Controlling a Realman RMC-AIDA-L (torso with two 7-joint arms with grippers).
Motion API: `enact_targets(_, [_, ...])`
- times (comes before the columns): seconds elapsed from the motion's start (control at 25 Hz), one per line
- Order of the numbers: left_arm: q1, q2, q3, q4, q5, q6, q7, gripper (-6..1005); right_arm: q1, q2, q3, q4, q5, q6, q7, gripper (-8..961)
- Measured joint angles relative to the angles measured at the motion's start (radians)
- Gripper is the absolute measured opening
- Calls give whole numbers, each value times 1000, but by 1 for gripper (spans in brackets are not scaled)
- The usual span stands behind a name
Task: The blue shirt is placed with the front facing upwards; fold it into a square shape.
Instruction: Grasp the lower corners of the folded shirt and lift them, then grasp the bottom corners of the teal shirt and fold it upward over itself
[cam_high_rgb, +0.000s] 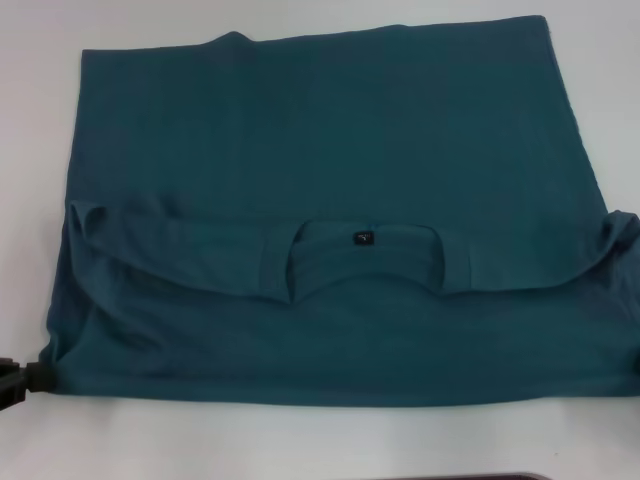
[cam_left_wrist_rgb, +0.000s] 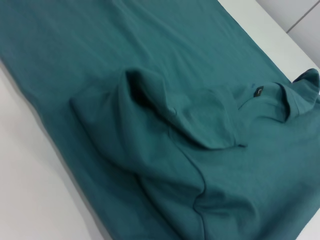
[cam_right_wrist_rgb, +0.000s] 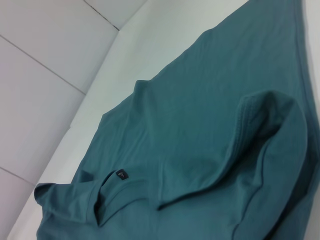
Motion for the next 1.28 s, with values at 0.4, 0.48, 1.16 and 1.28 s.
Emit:
enact_targets(0.4, [-27,-1,-43,2,-7,-8,4,1,39,-9,0,0,11,25,4,51])
enact_targets(0.48, [-43,-2,-62,2,-7,-8,3,1,58,-13,0,0,12,25,12,51])
enact_targets(1.16, [-244,12,-185,0,-9,-89,-37,0,240,-71,0,8,52,-8,143,52])
enact_targets(1.28, [-291,14,-186,0,-9,-136,-61,1,274,-76,0,15,53,-25,166,52])
